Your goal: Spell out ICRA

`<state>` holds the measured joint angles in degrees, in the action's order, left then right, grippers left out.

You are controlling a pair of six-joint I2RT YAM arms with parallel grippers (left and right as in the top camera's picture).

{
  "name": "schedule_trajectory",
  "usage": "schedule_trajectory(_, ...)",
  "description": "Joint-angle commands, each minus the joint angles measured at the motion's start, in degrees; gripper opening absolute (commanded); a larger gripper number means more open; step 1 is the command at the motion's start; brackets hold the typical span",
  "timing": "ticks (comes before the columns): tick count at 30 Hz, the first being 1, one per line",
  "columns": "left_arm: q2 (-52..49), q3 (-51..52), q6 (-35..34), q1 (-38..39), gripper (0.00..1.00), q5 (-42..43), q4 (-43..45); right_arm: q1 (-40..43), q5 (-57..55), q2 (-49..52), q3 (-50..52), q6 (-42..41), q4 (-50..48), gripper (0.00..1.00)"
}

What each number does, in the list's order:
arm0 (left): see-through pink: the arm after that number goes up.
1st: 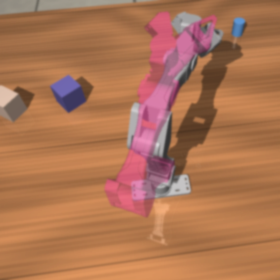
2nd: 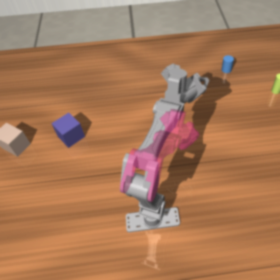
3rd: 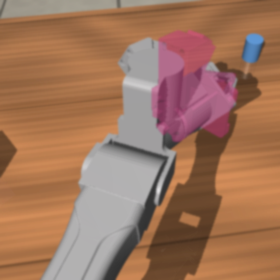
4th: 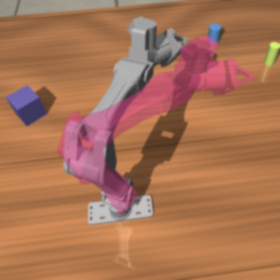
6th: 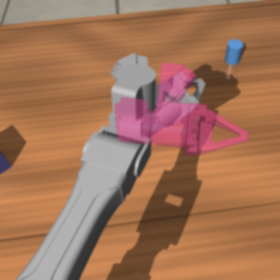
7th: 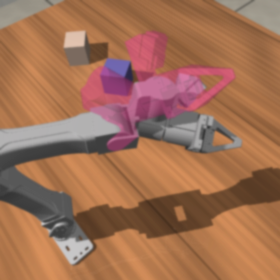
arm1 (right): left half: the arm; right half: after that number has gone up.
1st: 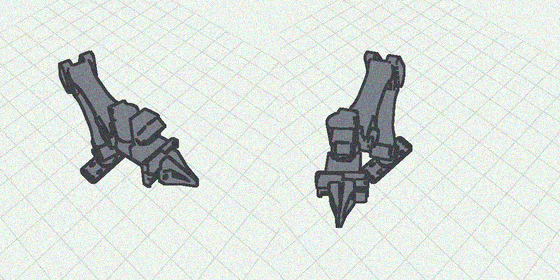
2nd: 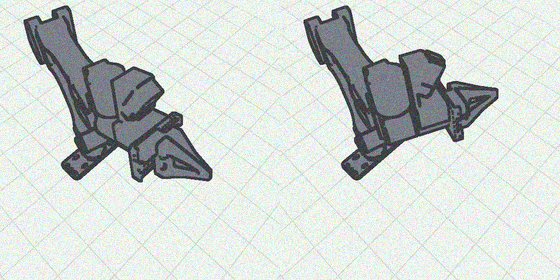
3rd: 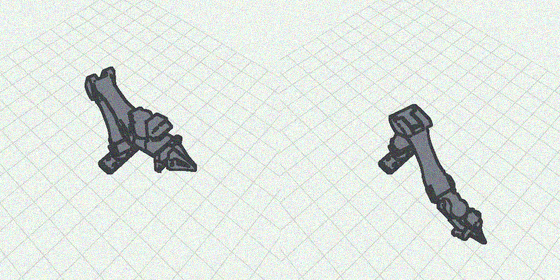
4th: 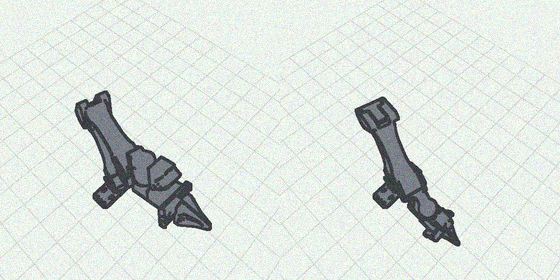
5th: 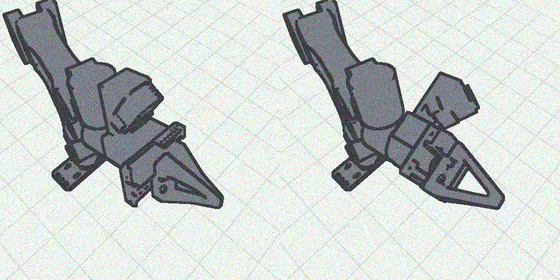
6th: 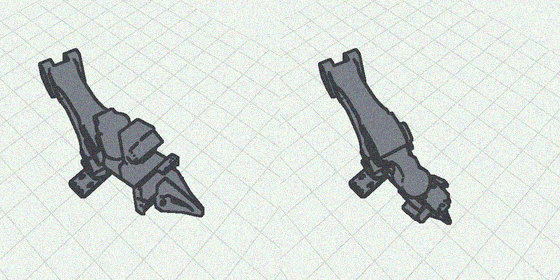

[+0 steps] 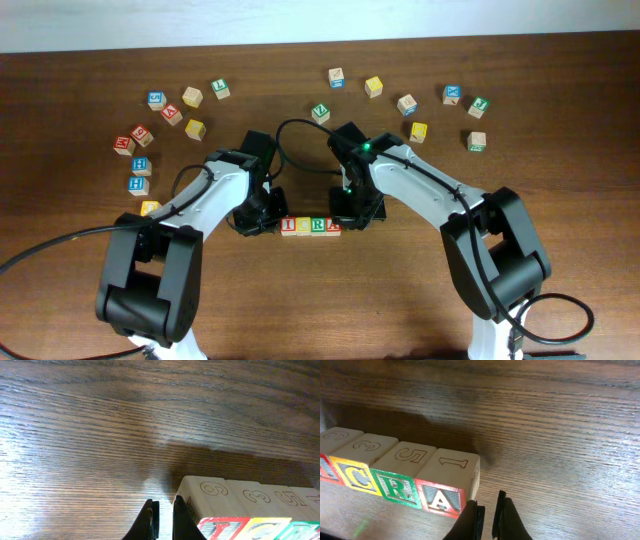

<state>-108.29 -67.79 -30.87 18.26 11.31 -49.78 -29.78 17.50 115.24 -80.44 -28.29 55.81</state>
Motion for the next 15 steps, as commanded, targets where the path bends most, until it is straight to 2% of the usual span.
schedule_trajectory(1,-0.46,0.37,0.74,0.33,0.06,-0.46,0.02,-0.26,-0.11,-0.52,0.42,0.17,-0.31,0.05)
schedule_trajectory(5,-0.46,0.37,0.72,0.33,0.08,-2.16,-0.04,-0.26,-0.11,-0.52,0.42,0.17,0.33,0.05)
schedule_trajectory(8,-0.46,0.37,0.74,0.33,0.18,-2.16,-0.02,-0.2,-0.15,-0.52,0.42,0.17,0.28,0.13)
schedule_trajectory(15,-0.46,0.37,0.74,0.33,0.18,-2.82,-0.46,-0.15,-2.34,-0.52,0.42,0.17,0.28,0.22)
